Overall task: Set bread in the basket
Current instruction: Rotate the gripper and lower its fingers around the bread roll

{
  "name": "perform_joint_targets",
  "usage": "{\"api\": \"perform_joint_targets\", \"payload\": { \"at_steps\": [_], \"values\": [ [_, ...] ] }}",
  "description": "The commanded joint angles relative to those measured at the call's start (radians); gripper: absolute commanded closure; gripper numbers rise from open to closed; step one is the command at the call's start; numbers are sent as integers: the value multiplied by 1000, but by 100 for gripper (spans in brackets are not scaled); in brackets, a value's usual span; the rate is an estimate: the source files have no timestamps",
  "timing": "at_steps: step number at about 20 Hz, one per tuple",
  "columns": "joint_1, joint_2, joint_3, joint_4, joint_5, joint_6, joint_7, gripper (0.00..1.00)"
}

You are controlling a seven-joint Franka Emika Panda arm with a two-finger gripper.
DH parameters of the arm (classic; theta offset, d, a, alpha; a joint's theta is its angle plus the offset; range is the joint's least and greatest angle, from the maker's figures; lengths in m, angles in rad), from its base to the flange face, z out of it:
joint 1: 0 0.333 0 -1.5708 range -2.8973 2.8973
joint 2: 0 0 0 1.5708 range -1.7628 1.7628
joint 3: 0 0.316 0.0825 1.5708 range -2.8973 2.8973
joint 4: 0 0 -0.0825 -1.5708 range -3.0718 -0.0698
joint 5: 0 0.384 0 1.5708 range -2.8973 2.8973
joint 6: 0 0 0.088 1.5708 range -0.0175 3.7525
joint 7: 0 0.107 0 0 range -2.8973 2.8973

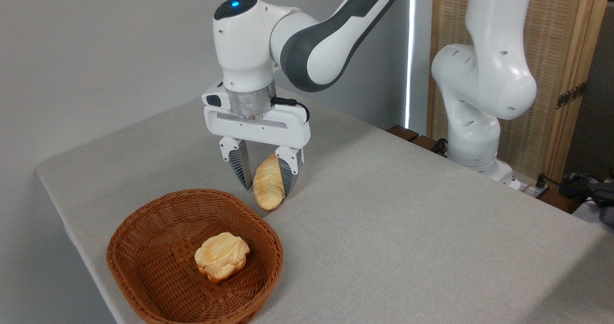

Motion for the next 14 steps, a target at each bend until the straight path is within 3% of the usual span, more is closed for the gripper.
{"api": "perform_joint_targets", "payload": {
  "at_steps": [1, 3, 6, 7, 14],
  "values": [
    [-5, 1, -3, -4, 21, 9, -25, 0],
    [-5, 1, -3, -6, 27, 9, -25, 3],
    [-5, -1, -4, -4, 30, 10, -25, 20],
    [-5, -1, -3, -4, 30, 10, -23, 30],
    [-4, -1, -3, -1, 73, 15, -12, 63]
  ]
}}
